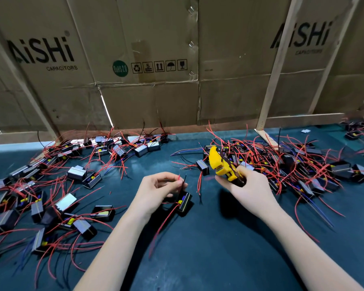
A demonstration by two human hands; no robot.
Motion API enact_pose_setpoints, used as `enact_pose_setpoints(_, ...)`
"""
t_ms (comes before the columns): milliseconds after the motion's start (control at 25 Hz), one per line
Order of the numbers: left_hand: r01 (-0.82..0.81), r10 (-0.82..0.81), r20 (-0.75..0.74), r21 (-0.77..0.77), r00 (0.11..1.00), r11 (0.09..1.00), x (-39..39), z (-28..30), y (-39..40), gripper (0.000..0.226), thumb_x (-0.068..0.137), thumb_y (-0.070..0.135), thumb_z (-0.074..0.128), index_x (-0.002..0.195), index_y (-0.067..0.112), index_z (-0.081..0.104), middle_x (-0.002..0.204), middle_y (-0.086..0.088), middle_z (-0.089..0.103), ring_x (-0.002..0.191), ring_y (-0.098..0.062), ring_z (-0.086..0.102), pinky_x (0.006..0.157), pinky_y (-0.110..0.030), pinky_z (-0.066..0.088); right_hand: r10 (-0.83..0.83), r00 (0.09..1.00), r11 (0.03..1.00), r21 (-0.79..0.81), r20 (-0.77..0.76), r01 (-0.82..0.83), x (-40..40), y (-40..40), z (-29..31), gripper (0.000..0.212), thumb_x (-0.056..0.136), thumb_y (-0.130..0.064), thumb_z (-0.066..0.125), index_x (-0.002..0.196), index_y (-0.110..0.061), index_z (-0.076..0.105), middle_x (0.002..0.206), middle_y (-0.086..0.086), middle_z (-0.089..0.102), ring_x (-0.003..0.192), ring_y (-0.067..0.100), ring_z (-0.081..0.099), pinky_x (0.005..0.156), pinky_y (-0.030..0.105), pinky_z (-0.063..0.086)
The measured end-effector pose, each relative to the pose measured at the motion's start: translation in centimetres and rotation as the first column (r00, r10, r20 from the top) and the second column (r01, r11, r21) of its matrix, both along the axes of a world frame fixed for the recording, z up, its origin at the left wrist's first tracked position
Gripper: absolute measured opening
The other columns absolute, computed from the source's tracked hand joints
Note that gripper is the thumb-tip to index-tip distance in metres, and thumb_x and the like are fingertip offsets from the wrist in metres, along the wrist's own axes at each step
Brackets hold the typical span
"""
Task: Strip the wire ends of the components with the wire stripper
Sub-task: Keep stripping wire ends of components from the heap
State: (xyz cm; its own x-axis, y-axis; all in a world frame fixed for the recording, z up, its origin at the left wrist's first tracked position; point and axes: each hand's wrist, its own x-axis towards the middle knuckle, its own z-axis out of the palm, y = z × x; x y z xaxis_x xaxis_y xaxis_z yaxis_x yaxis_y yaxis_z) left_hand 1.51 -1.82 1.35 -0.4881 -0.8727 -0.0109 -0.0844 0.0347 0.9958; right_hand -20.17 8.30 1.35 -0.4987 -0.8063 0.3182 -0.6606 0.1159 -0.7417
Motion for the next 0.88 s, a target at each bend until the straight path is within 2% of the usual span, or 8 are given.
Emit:
enact_pose_setpoints(80, 0.026, -0.027, -0.048, -0.029, 0.998, 0.999, -0.2, 0.0, 0.3, 0.006, 0.088, 0.015, 0.069, 0.088, 0.01, 0.072, 0.085, -0.007, 0.077, 0.081, -0.014, 0.072, 0.076, -0.024, 0.052, -0.068, 0.994, 0.998, 0.005, -0.089, 0.068, 0.1, 0.0, 0.0, 0.045, 0.073, -0.061, 0.069, 0.059, -0.024, 0.047, 0.054, -0.011, 0.051, 0.057, 0.008, 0.049, 0.056, 0.027, 0.038)
enact_pose_setpoints(200, 0.104, -0.127, -0.14, -0.162, 0.982, 0.981, -0.1, 0.4, 0.7, 0.013, 0.087, 0.02, 0.068, 0.089, 0.009, 0.074, 0.077, -0.004, 0.074, 0.075, -0.015, 0.07, 0.075, -0.02, 0.052, -0.189, 0.956, 0.979, 0.034, -0.223, 0.201, 0.3, -0.2, 0.1, 0.044, 0.075, -0.069, 0.059, 0.072, -0.025, 0.055, 0.073, -0.007, 0.06, 0.076, 0.022, 0.057, 0.073, 0.036, 0.046)
enact_pose_setpoints(280, 0.172, -0.214, -0.186, -0.221, 0.959, 0.96, -0.2, 0.7, 1.1, 0.011, 0.089, 0.019, 0.065, 0.089, 0.016, 0.076, 0.072, -0.005, 0.071, 0.073, -0.015, 0.067, 0.075, -0.02, 0.052, -0.265, 0.94, 0.959, 0.046, -0.215, 0.281, 0.0, -0.2, 0.1, 0.047, 0.077, -0.071, 0.056, 0.075, -0.025, 0.055, 0.08, -0.001, 0.063, 0.083, 0.028, 0.058, 0.081, 0.042, 0.047)
enact_pose_setpoints(360, 0.222, -0.276, -0.202, -0.254, 0.94, 0.941, -0.3, 1.0, 1.4, 0.016, 0.089, 0.016, 0.061, 0.088, 0.02, 0.076, 0.069, -0.005, 0.069, 0.071, -0.015, 0.066, 0.075, -0.022, 0.051, -0.318, 0.924, 0.94, 0.056, -0.214, 0.337, -0.5, -0.1, 0.3, 0.052, 0.078, -0.07, 0.056, 0.075, -0.019, 0.054, 0.081, 0.003, 0.064, 0.085, 0.032, 0.059, 0.082, 0.042, 0.046)
enact_pose_setpoints(480, 0.244, -0.3, -0.161, -0.297, 0.94, 0.923, -0.9, 0.9, 2.2, 0.02, 0.092, 0.008, 0.06, 0.088, 0.018, 0.076, 0.07, -0.006, 0.071, 0.07, -0.013, 0.067, 0.075, -0.02, 0.051, -0.349, 0.845, 0.915, 0.047, -0.405, 0.4, -0.7, -0.1, 0.1, 0.052, 0.079, -0.064, 0.06, 0.078, -0.013, 0.048, 0.087, 0.006, 0.064, 0.091, 0.032, 0.059, 0.08, 0.039, 0.038)
enact_pose_setpoints(600, 0.183, -0.219, -0.089, -0.3, 0.972, 0.936, -1.6, 0.5, 2.5, 0.018, 0.095, 0.004, 0.059, 0.086, 0.013, 0.073, 0.072, -0.006, 0.074, 0.073, -0.01, 0.069, 0.075, -0.014, 0.05, -0.302, 0.759, 0.924, 0.019, -0.578, 0.382, 0.0, -0.2, -0.2, 0.05, 0.072, -0.061, 0.066, 0.083, -0.014, 0.052, 0.089, 0.007, 0.063, 0.091, 0.031, 0.058, 0.079, 0.04, 0.034)
enact_pose_setpoints(760, 0.136, -0.15, -0.032, -0.265, 0.988, 0.954, -1.9, 0.2, 2.5, 0.016, 0.095, 0.009, 0.06, 0.083, 0.011, 0.069, 0.074, -0.006, 0.076, 0.074, -0.008, 0.068, 0.072, -0.011, 0.047, -0.313, 0.696, 0.935, -0.082, -0.646, 0.344, 0.4, -0.4, -0.2, 0.055, 0.057, -0.053, 0.08, 0.078, -0.008, 0.055, 0.078, 0.011, 0.06, 0.078, 0.033, 0.056, 0.073, 0.041, 0.036)
enact_pose_setpoints(880, 0.166, -0.169, 0.005, -0.233, 0.986, 0.958, -1.9, 0.0, 2.6, 0.016, 0.096, 0.015, 0.06, 0.084, 0.012, 0.069, 0.076, -0.005, 0.076, 0.073, -0.014, 0.063, 0.069, -0.017, 0.046, -0.332, 0.66, 0.927, -0.102, -0.674, 0.362, 0.3, -0.4, -0.1, 0.053, 0.053, -0.045, 0.082, 0.077, -0.006, 0.055, 0.076, 0.012, 0.058, 0.075, 0.033, 0.054, 0.072, 0.041, 0.037)
